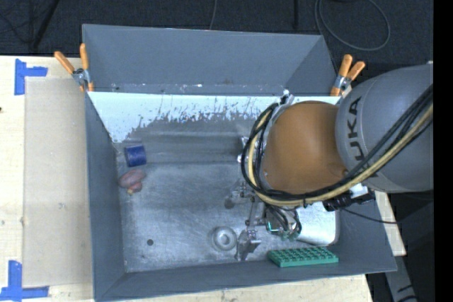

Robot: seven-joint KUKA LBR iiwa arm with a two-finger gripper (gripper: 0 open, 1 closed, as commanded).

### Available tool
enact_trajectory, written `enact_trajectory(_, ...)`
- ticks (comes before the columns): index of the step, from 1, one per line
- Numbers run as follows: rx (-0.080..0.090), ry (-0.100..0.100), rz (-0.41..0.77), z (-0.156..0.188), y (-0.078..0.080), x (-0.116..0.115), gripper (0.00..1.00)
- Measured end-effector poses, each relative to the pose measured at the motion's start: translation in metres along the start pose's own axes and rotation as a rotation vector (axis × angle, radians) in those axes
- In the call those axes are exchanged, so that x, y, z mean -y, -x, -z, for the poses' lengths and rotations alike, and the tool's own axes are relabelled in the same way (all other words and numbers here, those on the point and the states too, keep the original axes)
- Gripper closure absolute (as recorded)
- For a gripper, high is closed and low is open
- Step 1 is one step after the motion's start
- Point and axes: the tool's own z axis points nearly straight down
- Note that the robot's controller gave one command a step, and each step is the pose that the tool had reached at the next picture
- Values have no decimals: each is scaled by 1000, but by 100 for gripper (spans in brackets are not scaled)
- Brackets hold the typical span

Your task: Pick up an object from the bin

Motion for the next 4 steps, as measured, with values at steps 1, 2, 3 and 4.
enact_trajectory(1, 11, 4, -228, -84, 20, 33, 0)
enact_trajectory(2, 5, 4, -229, -83, 19, 33, 100)
enact_trajectory(3, 12, 3, -232, -83, 20, 34, 0)
enact_trajectory(4, 11, 4, -254, -81, 16, 34, 0)
